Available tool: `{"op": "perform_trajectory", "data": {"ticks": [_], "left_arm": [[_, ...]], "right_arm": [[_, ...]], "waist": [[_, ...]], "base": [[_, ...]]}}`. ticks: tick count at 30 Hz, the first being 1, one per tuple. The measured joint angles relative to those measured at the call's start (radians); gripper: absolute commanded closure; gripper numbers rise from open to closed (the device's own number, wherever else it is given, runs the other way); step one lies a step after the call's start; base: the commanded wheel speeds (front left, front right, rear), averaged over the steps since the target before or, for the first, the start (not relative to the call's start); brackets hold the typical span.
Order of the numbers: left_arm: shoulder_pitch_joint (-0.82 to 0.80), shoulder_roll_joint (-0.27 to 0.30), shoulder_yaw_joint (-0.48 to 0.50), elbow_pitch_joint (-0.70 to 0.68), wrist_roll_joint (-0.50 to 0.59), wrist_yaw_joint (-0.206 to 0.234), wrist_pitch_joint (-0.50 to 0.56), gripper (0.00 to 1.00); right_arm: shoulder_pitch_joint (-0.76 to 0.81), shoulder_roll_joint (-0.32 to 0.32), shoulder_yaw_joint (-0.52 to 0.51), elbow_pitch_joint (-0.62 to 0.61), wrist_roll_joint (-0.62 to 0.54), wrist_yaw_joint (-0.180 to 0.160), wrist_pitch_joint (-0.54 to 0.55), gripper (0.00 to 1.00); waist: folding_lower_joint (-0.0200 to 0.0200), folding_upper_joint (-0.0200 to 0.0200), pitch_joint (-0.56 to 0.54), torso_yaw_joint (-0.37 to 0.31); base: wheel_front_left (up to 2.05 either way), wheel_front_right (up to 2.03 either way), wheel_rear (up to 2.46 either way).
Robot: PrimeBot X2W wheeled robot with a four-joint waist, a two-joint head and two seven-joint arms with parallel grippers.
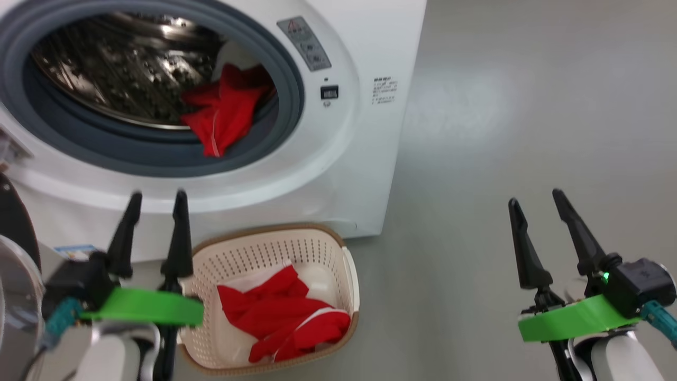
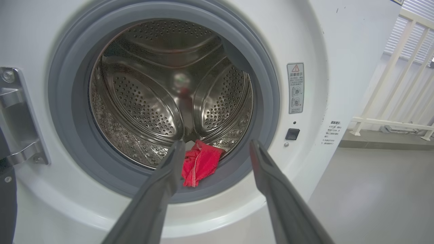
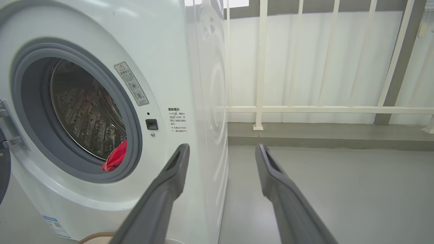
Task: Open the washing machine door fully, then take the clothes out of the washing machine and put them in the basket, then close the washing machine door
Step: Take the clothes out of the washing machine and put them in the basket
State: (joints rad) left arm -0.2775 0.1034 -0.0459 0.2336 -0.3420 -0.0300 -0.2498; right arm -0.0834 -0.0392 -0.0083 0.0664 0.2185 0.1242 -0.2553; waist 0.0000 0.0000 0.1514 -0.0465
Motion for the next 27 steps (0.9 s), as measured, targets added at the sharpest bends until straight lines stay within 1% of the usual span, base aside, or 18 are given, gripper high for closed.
{"op": "perform_trajectory", "data": {"ticks": [7, 19, 23, 24, 27], "left_arm": [[-0.206, -0.004, 0.023, 0.088, 0.0, -0.032, -0.004, 0.0], [-0.533, -0.021, 0.051, 0.327, 0.036, -0.052, -0.004, 0.0], [-0.629, -0.016, 0.049, 0.409, 0.077, -0.06, -0.004, 0.0], [-0.672, -0.016, 0.043, 0.462, 0.092, -0.066, -0.004, 0.0], [-0.73, -0.016, 0.041, 0.545, 0.092, -0.074, -0.004, 0.0]], "right_arm": [[-0.08, -0.002, 0.003, -0.02, 0.0, 0.0, 0.0, 0.0], [-0.166, -0.005, 0.025, -0.025, 0.0, 0.0, 0.0, 0.0], [-0.194, -0.009, 0.046, -0.034, 0.0, 0.0, 0.0, 0.0], [-0.2, -0.009, 0.056, -0.035, 0.0, 0.0, 0.0, 0.0], [-0.208, -0.012, 0.075, -0.034, 0.0, 0.0, 0.0, 0.0]], "waist": [[0.0, 0.0, 0.115, 0.008], [0.0, 0.0, 0.291, 0.01], [0.0, 0.0, 0.334, 0.004], [0.0, 0.0, 0.35, 0.0], [0.0, 0.0, 0.363, -0.013]], "base": [[0.0, 0.0, 0.0], [0.0, 0.0, 0.0], [0.0, 0.0, 0.0], [0.0, 0.0, 0.0], [0.0, 0.0, 0.0]]}}
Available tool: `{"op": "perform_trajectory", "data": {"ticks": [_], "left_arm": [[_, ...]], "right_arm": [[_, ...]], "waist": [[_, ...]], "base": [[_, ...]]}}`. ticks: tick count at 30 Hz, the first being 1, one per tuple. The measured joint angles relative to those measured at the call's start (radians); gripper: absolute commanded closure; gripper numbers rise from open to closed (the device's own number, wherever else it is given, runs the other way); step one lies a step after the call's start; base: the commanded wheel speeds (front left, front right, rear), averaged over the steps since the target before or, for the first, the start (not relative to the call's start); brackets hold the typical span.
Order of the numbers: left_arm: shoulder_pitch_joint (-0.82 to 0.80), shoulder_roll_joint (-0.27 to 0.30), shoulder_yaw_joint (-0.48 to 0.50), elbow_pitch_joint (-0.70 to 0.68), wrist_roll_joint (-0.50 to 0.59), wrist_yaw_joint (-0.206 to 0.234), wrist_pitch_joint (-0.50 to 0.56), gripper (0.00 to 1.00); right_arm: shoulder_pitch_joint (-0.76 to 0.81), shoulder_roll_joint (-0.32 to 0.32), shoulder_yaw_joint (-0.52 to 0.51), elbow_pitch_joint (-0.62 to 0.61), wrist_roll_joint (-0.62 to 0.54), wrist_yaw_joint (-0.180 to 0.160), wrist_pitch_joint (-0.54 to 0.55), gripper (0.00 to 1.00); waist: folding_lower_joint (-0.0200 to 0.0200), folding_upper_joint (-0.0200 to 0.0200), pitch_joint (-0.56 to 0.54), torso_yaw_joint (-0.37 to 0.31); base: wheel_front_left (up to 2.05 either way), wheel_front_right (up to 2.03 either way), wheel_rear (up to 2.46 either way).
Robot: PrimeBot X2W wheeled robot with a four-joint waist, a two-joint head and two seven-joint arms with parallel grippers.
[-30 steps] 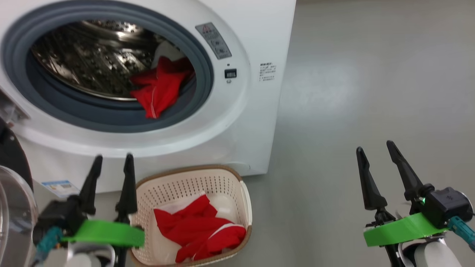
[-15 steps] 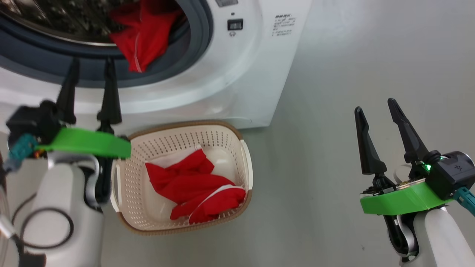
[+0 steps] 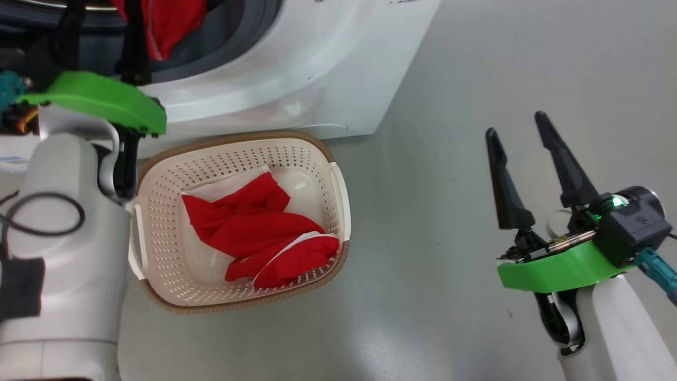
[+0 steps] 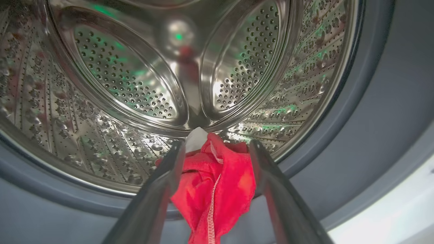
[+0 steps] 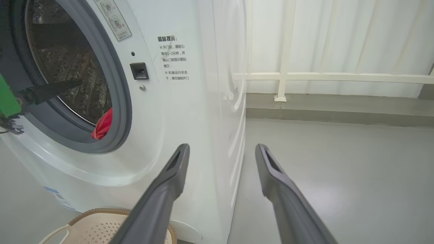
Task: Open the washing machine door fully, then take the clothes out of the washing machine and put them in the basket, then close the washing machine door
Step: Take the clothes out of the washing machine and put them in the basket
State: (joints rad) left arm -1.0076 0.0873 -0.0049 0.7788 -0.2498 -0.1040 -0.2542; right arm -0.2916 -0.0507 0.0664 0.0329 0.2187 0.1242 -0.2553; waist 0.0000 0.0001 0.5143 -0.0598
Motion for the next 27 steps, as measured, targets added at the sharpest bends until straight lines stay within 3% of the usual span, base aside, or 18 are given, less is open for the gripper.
{"op": "perform_trajectory", "data": {"ticks": [5, 13, 19, 27], "left_arm": [[-0.1, 0.0, 0.0, 0.144, -0.05, -0.015, 0.007, 0.0], [-0.216, 0.033, -0.063, 0.328, -0.096, -0.021, 0.138, 0.0], [-0.253, 0.05, -0.145, 0.403, -0.117, -0.021, 0.258, 0.0], [-0.266, 0.075, -0.185, 0.46, -0.151, -0.021, 0.314, 0.0]], "right_arm": [[-0.001, 0.0, 0.018, 0.014, 0.013, 0.0, 0.0, 0.0], [-0.001, 0.0, 0.039, 0.034, 0.021, 0.0, 0.0, 0.0], [-0.001, 0.0, 0.041, 0.052, 0.028, 0.0, 0.0, 0.0], [-0.001, 0.0, 0.04, 0.052, 0.028, 0.0, 0.0, 0.0]], "waist": [[0.0, 0.0, 0.008, -0.025], [0.0, -0.0001, 0.015, -0.054], [0.0, 0.0, 0.018, -0.065], [0.0, 0.0, 0.018, -0.075]], "base": [[0.0, 0.0, 0.0], [0.0, 0.0, 0.0], [0.0, 0.0, 0.0], [0.0, 0.0, 0.0]]}}
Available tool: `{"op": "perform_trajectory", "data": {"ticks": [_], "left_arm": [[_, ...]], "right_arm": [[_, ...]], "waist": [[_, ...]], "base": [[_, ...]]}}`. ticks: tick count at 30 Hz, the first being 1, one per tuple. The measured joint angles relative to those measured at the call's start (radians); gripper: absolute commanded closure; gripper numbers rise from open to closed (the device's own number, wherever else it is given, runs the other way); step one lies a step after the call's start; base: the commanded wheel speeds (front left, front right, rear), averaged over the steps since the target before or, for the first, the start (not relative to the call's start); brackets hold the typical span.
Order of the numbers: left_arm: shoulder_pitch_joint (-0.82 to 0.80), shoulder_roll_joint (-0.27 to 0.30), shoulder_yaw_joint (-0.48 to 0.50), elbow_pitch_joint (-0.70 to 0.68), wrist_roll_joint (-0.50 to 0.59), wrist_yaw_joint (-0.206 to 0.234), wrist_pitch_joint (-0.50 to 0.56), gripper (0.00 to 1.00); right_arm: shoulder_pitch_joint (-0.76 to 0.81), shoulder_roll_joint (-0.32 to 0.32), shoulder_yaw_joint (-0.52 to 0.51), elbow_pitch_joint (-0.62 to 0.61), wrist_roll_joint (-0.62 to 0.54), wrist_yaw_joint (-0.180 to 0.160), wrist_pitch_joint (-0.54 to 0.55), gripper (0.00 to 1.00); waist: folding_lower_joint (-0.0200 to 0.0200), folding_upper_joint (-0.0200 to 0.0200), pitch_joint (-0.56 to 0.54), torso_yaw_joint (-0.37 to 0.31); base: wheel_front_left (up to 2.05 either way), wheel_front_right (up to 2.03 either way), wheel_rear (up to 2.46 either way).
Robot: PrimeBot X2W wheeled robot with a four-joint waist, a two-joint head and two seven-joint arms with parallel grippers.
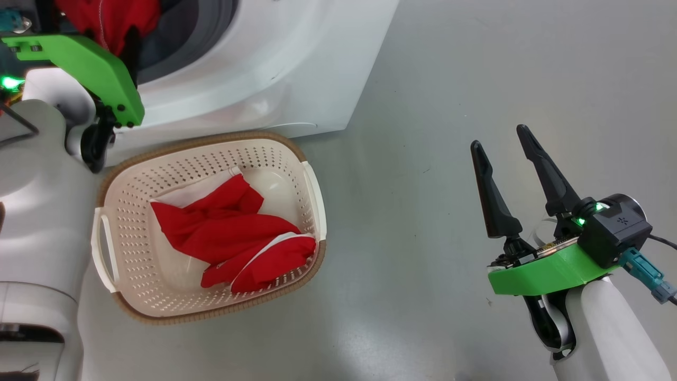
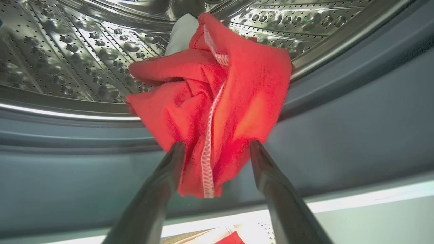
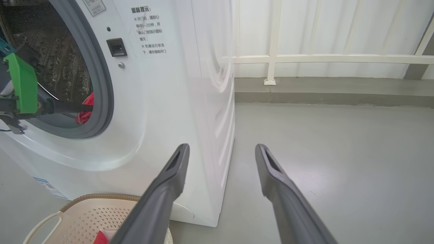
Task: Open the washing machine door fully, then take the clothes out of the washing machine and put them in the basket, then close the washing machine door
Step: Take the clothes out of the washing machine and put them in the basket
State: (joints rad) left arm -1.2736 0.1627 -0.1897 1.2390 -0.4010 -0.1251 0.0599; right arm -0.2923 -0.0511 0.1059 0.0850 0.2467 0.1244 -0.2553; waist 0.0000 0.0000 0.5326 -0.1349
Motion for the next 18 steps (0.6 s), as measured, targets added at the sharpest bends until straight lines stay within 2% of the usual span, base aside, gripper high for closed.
{"op": "perform_trajectory", "data": {"ticks": [13, 14, 15, 16, 17, 18], "left_arm": [[0.0, 0.013, -0.041, 0.031, -0.042, 0.0, 0.026, 0.0], [0.0, 0.016, -0.043, 0.033, -0.042, 0.0, 0.026, 0.04], [0.0, 0.017, -0.045, 0.036, -0.042, 0.0, 0.025, 0.37], [0.0, 0.019, -0.048, 0.038, -0.042, 0.0, 0.025, 0.75], [0.0, 0.02, -0.052, 0.04, -0.041, 0.0, 0.017, 1.0], [0.0, 0.021, -0.058, 0.042, -0.038, 0.0, 0.013, 1.0]], "right_arm": [[0.001, 0.0, -0.001, -0.003, 0.003, 0.0, 0.0, 0.0], [0.001, 0.0, 0.0, -0.004, 0.006, 0.0, 0.0, 0.0], [0.001, 0.0, 0.0, -0.005, 0.008, 0.0, 0.0, 0.0], [0.001, 0.0, 0.001, -0.005, 0.008, 0.0, 0.0, 0.0], [0.001, 0.0, 0.001, -0.005, 0.008, 0.0, 0.0, 0.0], [0.001, 0.0, 0.002, -0.005, 0.009, 0.0, 0.0, 0.0]], "waist": [[0.0001, 0.0, 0.003, -0.012], [0.0, 0.0, 0.005, -0.014], [0.0, 0.0, 0.006, -0.015], [0.0, 0.0, 0.008, -0.016], [0.0, 0.0, 0.01, -0.017], [0.0, 0.0, 0.012, -0.018]], "base": [[0.0, 0.0, 0.0], [0.0, 0.0, 0.0], [0.0, 0.0, 0.0], [0.0, 0.0, 0.0], [0.0, 0.0, 0.0], [0.0, 0.0, 0.0]]}}
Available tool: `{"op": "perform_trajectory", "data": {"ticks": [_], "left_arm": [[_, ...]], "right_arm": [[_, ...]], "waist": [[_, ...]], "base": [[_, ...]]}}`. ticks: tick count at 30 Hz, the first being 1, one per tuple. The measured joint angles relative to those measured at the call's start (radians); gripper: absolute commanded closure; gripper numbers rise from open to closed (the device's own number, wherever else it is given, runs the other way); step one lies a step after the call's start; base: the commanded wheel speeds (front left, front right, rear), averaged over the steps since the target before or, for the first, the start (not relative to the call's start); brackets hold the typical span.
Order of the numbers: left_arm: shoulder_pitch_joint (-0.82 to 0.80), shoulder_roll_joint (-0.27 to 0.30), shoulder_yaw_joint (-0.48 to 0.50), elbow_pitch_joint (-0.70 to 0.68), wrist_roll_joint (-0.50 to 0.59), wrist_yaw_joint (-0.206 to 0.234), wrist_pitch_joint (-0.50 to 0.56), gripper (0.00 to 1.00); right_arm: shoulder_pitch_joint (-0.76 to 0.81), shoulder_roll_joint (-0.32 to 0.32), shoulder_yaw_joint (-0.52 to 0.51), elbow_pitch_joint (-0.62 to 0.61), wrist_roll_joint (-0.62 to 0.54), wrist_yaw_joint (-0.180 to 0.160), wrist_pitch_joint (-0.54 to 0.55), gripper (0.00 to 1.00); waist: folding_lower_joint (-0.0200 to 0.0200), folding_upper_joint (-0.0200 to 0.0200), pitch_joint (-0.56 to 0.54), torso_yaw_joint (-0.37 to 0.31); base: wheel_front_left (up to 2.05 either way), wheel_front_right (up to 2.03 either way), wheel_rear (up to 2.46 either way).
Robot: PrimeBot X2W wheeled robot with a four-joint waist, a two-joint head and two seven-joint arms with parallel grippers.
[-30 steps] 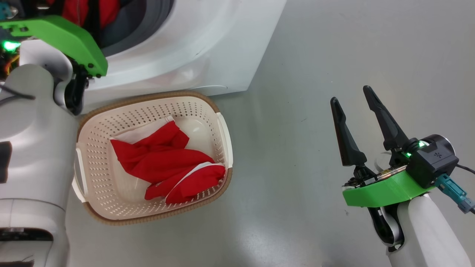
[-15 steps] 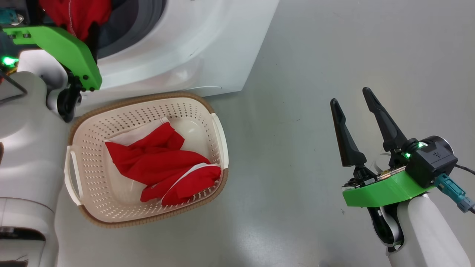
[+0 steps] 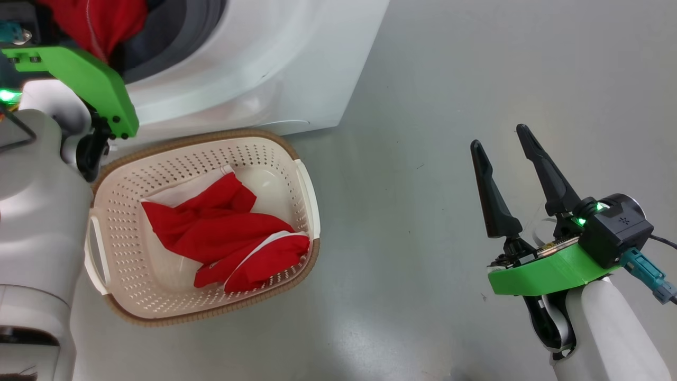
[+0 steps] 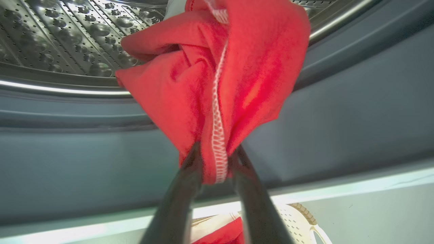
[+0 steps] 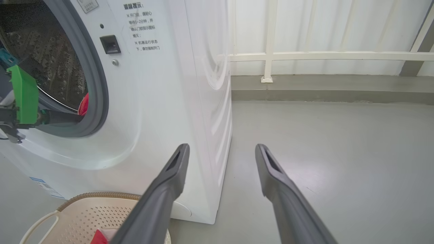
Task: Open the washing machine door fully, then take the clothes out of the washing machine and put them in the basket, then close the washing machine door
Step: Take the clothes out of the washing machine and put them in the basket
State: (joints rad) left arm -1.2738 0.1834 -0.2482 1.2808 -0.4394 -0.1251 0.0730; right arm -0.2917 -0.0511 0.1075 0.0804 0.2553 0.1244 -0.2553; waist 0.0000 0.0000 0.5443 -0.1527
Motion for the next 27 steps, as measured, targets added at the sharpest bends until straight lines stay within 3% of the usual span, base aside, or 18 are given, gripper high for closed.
{"op": "perform_trajectory", "data": {"ticks": [7, 19, 27], "left_arm": [[0.0, 0.002, -0.014, 0.006, 0.0, 0.0, -0.039, 1.0], [-0.002, 0.003, -0.048, 0.0, 0.034, 0.005, -0.245, 1.0], [-0.001, 0.0, -0.04, -0.057, 0.023, 0.004, -0.319, 1.0]], "right_arm": [[0.0, 0.0, 0.0, 0.0, 0.001, 0.0, 0.0, 0.0], [0.0, 0.0, -0.005, 0.0, 0.001, 0.0, 0.0, 0.0], [0.0, 0.0, -0.006, 0.0, 0.001, 0.0, 0.0, 0.0]], "waist": [[0.0, 0.0, 0.009, -0.001], [0.0, 0.0, 0.008, 0.022], [0.0, 0.0, 0.001, 0.051]], "base": [[0.0, 0.0, 0.0], [0.0, 0.0, 0.0], [0.0, 0.0, 0.0]]}}
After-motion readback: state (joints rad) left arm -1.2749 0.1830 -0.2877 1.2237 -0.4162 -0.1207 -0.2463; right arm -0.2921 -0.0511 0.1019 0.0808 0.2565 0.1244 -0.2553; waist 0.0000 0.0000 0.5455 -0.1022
